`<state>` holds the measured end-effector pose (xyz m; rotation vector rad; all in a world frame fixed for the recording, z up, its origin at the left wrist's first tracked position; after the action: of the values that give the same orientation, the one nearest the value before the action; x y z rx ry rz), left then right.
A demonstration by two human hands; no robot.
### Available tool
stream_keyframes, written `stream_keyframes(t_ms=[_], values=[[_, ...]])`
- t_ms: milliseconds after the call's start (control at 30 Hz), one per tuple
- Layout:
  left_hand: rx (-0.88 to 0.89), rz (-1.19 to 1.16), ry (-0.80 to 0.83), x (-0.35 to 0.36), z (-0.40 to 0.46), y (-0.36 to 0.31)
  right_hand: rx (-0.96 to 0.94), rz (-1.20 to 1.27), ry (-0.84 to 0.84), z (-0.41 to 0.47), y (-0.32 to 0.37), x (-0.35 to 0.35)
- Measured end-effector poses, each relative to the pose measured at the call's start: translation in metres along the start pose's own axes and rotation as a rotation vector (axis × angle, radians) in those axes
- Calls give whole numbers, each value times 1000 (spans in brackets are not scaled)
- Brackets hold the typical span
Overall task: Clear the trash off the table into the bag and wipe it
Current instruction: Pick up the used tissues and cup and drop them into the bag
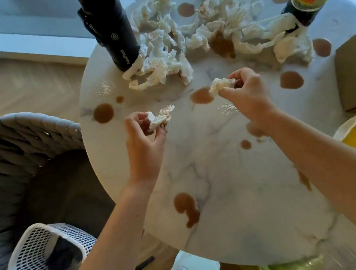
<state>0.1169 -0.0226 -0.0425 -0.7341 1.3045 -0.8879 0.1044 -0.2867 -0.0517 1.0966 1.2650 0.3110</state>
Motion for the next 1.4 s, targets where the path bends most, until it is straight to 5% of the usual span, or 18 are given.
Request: stream_keyframes(t_ms=[333,633,867,1033,1233,1400], values=[[48,-26,238,54,-117,-50,31,49,-18,-133,-60,-62],[372,-4,550,112,-314,-96,60,70,-52,-320,-149,-140],[163,132,797,194,-413,-40,464,32,-79,-422,-311,-128],[-148,392,1021,241,-446,22,624,-32,167,-430,-374,-100],[-138,389,963,234,-435,7,545,9,127,-414,-370,-128],[34,272,841,211,-414,-46,434,49,35,-393,-340,-157]])
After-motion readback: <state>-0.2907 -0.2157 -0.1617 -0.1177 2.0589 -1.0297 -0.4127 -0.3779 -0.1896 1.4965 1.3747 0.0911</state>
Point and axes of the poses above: each hand's wrist, its own z-axis towards the middle knuckle, its own x-axis out of the palm, y = z × x, the point moved 9 cm from there along z, towards the middle knuckle, and after that the axes turned 5 degrees about -x, right-handed, at the moved point
